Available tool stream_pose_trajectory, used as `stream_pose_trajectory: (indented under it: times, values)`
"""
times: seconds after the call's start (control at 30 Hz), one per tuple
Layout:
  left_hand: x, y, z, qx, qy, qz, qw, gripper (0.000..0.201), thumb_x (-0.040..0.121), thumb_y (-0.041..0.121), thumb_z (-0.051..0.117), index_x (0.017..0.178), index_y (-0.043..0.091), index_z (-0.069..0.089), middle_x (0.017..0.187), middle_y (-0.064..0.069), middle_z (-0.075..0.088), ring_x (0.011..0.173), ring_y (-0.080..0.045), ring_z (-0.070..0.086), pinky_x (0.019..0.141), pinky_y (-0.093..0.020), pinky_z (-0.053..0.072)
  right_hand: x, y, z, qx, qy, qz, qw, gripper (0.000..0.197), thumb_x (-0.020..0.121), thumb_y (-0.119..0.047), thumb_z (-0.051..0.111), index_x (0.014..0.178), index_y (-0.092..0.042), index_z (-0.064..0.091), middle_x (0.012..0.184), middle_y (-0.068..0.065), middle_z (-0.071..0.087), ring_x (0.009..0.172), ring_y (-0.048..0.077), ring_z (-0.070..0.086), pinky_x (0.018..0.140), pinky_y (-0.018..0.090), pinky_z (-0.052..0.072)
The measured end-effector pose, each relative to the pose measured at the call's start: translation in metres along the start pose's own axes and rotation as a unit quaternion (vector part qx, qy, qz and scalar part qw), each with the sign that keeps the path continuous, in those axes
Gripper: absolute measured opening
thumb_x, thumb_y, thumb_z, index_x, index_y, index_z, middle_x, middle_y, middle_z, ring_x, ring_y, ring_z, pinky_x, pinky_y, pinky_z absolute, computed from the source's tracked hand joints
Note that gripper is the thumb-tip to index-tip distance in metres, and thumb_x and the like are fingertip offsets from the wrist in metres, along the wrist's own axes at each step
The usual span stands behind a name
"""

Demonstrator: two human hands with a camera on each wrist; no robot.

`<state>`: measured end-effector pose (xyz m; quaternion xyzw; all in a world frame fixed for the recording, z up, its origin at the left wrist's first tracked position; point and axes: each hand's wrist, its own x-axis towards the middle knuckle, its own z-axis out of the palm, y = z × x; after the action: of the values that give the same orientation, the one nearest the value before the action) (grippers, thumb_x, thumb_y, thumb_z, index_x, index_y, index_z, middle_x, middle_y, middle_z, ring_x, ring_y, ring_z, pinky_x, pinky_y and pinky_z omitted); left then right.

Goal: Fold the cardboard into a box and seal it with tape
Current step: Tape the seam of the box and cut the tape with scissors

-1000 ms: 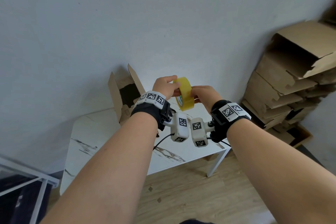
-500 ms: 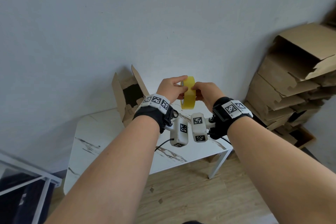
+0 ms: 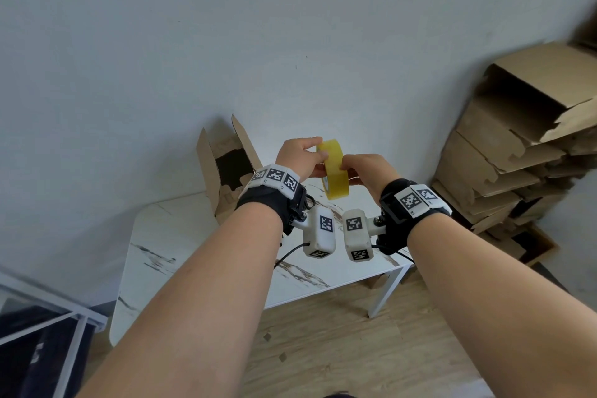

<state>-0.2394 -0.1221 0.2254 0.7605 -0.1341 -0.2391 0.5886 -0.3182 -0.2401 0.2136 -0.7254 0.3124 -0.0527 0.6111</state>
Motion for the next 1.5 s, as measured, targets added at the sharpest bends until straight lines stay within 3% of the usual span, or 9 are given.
stream_pose_trajectory:
  times: [0.1,0.2,0.37,0.63,0.83,0.93,1.13,1.37,1.5]
  values:
    - [0.0,0.0,0.002,-0.019,0.006,-0.006,1.0,0.044,0.09,-0.001,0.059,0.133,0.007,0.054,0.11,-0.024,0.067,0.076,-0.029,0.069,0.064,-0.024,0.06,-0.001,0.0,-0.002,-0.005,0.005,0.005,1.0,0.009,0.07,-0.016,0.06,0.069,-0.01,0.067,0.08,0.009,0.068,0.08,0.027,0.066,0.095,0.042,0.053]
    - [0.0,0.001,0.005,-0.02,0.004,0.002,1.0,0.042,0.09,0.003,0.06,0.131,0.009,0.056,0.105,-0.022,0.068,0.082,-0.03,0.069,0.07,-0.028,0.061,-0.005,-0.003,-0.003,0.005,0.009,0.011,1.0,0.012,0.079,-0.012,0.055,0.071,-0.008,0.064,0.077,0.008,0.066,0.078,0.028,0.064,0.096,0.043,0.052]
    - [-0.004,0.004,0.008,0.032,-0.025,0.028,0.999,0.045,0.088,0.009,0.064,0.132,0.017,0.057,0.112,-0.018,0.066,0.08,-0.025,0.068,0.083,-0.035,0.058,-0.003,-0.006,-0.003,0.017,0.024,0.024,0.999,0.015,0.08,-0.019,0.052,0.077,-0.008,0.062,0.083,0.01,0.067,0.082,0.03,0.066,0.1,0.051,0.048]
    - [-0.009,0.0,0.01,0.044,-0.028,0.034,0.998,0.047,0.089,0.005,0.061,0.134,0.015,0.054,0.115,-0.021,0.065,0.079,-0.031,0.068,0.087,-0.038,0.057,-0.005,-0.009,0.004,0.043,0.035,0.04,0.998,0.011,0.079,-0.018,0.05,0.072,-0.011,0.056,0.077,0.006,0.06,0.078,0.03,0.061,0.096,0.044,0.049]
    - [-0.005,0.001,0.008,0.018,-0.023,0.016,0.999,0.048,0.089,0.004,0.061,0.135,0.016,0.054,0.117,-0.022,0.064,0.083,-0.034,0.071,0.086,-0.039,0.058,0.008,-0.003,0.001,0.029,0.019,0.038,0.999,0.024,0.052,-0.027,0.051,0.071,-0.014,0.057,0.085,0.008,0.063,0.083,0.031,0.064,0.098,0.05,0.048]
    - [-0.002,0.004,0.006,-0.007,-0.019,0.003,1.0,0.048,0.09,0.003,0.06,0.136,0.013,0.052,0.115,-0.022,0.065,0.082,-0.033,0.071,0.086,-0.039,0.057,0.0,-0.009,0.001,0.008,0.02,0.036,0.999,0.019,0.058,-0.028,0.052,0.071,-0.015,0.058,0.09,0.009,0.065,0.085,0.03,0.064,0.091,0.043,0.049]
    - [0.001,0.004,0.004,-0.063,-0.017,-0.026,0.997,0.047,0.091,-0.002,0.057,0.136,0.008,0.051,0.116,-0.026,0.063,0.087,-0.035,0.068,0.087,-0.042,0.056,-0.004,-0.005,-0.001,0.012,0.032,0.016,0.999,0.004,0.063,-0.019,0.055,0.061,-0.017,0.058,0.081,0.005,0.06,0.084,0.027,0.058,0.095,0.046,0.049]
    - [0.002,0.004,0.005,-0.039,-0.024,-0.004,0.999,0.043,0.092,0.005,0.058,0.135,0.012,0.053,0.116,-0.022,0.065,0.088,-0.03,0.069,0.081,-0.032,0.059,0.002,0.004,-0.004,0.029,0.016,-0.005,0.999,0.013,0.065,-0.026,0.057,0.063,-0.016,0.065,0.082,0.005,0.065,0.083,0.027,0.062,0.093,0.047,0.054]
    - [-0.001,0.004,0.005,0.002,-0.062,0.013,0.998,0.045,0.089,0.006,0.062,0.132,0.018,0.057,0.11,-0.02,0.069,0.088,-0.029,0.07,0.088,-0.036,0.057,0.009,0.004,-0.002,0.052,0.016,-0.001,0.999,0.019,0.07,-0.026,0.057,0.075,-0.011,0.067,0.083,0.008,0.071,0.092,0.031,0.069,0.093,0.047,0.054]
